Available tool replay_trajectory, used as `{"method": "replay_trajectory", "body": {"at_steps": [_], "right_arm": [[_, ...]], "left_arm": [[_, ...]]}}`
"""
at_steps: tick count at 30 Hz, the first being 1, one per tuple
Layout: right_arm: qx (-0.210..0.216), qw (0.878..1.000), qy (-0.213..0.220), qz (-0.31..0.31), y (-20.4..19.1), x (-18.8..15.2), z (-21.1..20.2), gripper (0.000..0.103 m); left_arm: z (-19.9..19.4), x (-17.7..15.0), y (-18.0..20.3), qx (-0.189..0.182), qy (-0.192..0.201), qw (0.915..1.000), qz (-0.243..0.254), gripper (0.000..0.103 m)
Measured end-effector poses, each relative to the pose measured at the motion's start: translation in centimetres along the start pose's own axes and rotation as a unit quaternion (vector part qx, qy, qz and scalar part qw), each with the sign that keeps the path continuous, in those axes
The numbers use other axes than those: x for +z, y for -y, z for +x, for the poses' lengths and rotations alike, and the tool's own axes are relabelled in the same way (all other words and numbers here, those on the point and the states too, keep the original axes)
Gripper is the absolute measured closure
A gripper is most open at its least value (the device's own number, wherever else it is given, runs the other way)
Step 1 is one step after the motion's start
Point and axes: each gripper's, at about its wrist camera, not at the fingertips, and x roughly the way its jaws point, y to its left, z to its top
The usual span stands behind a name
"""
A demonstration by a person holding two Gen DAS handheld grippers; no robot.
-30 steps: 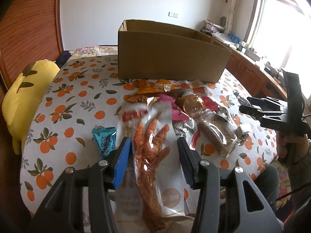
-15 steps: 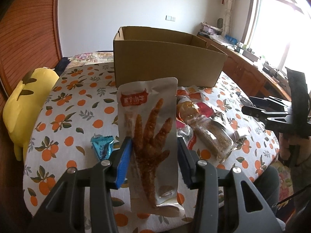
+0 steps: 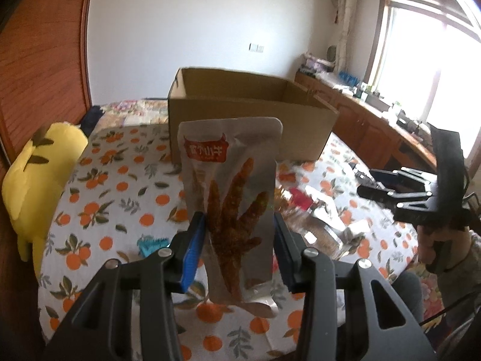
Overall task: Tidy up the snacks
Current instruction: 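Carry both pouches over the cardboard box and open both tools to drop them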
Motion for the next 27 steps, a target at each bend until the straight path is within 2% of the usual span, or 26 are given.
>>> {"method": "replay_trajectory", "body": {"at_steps": [7, 12, 19, 27], "right_arm": [[-0.001, 1.0, 0.015, 0.001, 0.1, 1.0, -0.8, 0.041], [-0.003, 1.0, 0.029, 0.003, 0.5, 2.4, -1.3, 0.041], [-0.006, 0.997, 0.07, -0.011, 1.0, 7.6, -2.6, 0.041], [-0.004, 0.994, 0.101, -0.035, 1.5, 13.8, -0.9, 0.041]], "left_arm": [[0.2, 2.7, 0.5, -0.02, 0.034, 0.9992, 0.004, 0.061], [0.2, 6.2, 1.1, -0.032, 0.062, 0.9974, 0.016, 0.061], [0.5, 12.5, 2.1, -0.035, 0.105, 0.9927, 0.048, 0.061], [3.7, 17.8, 2.2, -0.015, 0.119, 0.9889, 0.088, 0.061]]}}
